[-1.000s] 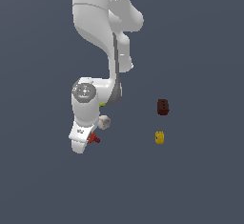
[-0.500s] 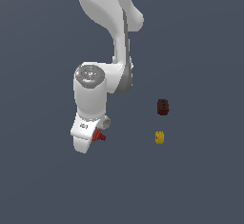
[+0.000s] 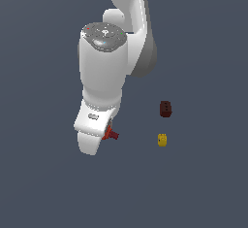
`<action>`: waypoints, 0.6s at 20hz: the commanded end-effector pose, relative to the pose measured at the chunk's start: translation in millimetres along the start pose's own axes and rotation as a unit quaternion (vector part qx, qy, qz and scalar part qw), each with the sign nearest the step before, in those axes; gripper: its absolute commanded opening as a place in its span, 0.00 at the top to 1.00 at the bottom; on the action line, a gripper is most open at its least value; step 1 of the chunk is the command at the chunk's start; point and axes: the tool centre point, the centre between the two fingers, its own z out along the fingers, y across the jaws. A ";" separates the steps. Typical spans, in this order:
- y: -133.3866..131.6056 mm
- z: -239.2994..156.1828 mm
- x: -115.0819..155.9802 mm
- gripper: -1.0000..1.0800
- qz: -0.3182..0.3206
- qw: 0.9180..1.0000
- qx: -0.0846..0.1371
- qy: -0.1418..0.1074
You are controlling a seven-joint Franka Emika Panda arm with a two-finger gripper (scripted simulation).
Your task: Pick up a designated object from a clutter of objects.
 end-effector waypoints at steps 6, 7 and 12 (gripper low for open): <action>20.6 -76.4 24.7 1.00 0.001 1.000 -0.001 0.001; 23.2 -84.8 27.5 1.00 0.001 1.000 -0.001 0.000; 34.0 -120.2 39.4 1.00 0.001 1.000 -0.001 0.000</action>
